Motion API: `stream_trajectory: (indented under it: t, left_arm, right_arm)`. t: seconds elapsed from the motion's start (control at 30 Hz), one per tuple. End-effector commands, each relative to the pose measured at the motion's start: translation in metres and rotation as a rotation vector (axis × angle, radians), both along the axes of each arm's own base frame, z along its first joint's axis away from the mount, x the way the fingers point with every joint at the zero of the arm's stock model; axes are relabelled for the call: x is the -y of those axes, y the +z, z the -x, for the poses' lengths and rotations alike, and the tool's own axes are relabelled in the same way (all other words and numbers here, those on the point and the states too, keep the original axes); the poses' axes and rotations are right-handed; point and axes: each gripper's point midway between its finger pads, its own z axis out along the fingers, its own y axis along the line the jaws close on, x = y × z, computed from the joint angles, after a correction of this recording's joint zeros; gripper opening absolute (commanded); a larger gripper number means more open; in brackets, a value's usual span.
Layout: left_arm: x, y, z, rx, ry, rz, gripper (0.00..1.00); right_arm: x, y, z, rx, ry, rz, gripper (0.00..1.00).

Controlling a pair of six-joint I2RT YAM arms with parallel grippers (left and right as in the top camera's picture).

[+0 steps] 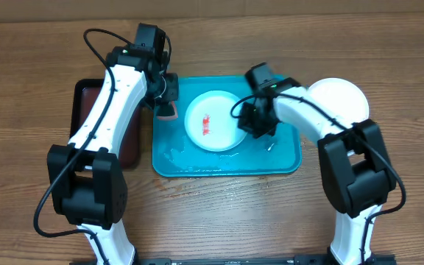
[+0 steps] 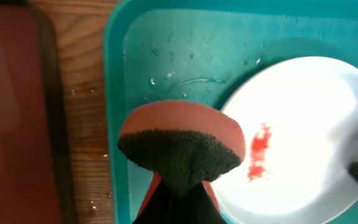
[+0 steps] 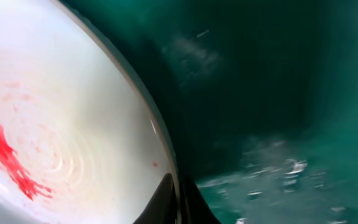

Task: Clean dirty plates on tray and stack at the side

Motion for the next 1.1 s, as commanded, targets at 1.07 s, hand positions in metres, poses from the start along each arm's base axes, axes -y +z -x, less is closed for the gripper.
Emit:
stream_trajectory:
  t: [1.07]
  left_arm:
    - [0.035, -0.081, 0.048, -0.07, -0.199, -0.052, 0.04]
  right_arm:
    - [-0.028, -0.018, 0.04, -0.08, 0.077, 0.01, 0.04]
